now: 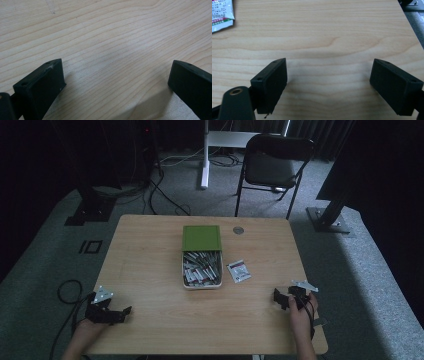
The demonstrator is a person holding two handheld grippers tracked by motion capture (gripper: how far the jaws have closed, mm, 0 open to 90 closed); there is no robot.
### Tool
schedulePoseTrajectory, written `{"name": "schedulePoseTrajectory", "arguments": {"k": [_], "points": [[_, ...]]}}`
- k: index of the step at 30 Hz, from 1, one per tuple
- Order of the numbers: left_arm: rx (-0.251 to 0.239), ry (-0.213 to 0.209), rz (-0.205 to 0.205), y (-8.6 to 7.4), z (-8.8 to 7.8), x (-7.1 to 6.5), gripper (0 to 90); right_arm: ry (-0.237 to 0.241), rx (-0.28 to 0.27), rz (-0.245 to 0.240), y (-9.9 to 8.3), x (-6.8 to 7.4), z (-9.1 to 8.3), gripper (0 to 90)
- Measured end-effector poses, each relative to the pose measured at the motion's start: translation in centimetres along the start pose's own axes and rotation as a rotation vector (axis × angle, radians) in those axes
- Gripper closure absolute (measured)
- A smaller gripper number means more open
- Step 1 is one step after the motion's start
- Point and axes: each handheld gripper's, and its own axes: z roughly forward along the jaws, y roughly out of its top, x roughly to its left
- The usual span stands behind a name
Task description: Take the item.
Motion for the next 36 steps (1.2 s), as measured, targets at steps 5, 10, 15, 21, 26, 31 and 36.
{"name": "schedulePoseTrajectory", "arguments": {"k": [5, 10, 15, 21, 26, 31, 36], "points": [[0.000, 0.000, 0.000, 0.0, 0.0, 0.0, 1.4, -0.013, 0.006, -0.012, -0.5, -0.4, -0.6, 14.4], [-0.001, 0.000, 0.000, 0.0, 0.0, 0.0, 1.4, -0.034, 0.012, -0.013, -1.1, -0.9, -1.1, 13.8], [-0.001, 0.000, 0.000, 0.0, 0.0, 0.0, 1.4, -0.045, 0.012, -0.006, -1.5, -1.3, -1.6, 13.8], [-0.001, 0.000, 0.000, 0.0, 0.0, 0.0, 1.4, -0.046, 0.011, 0.001, -1.7, -1.3, -1.8, 13.9], [-0.001, 0.001, 0.000, 0.0, 0.0, 0.0, 1.4, -0.047, 0.012, 0.002, -1.7, -1.3, -1.8, 13.7], [-0.001, 0.001, 0.000, 0.0, 0.0, 0.0, 1.4, -0.047, 0.012, -0.001, -1.7, -1.3, -1.8, 13.5], [-0.002, 0.000, 0.000, 0.0, 0.0, 0.0, 1.4, -0.044, 0.013, -0.005, -1.7, -1.3, -1.8, 12.8]]}}
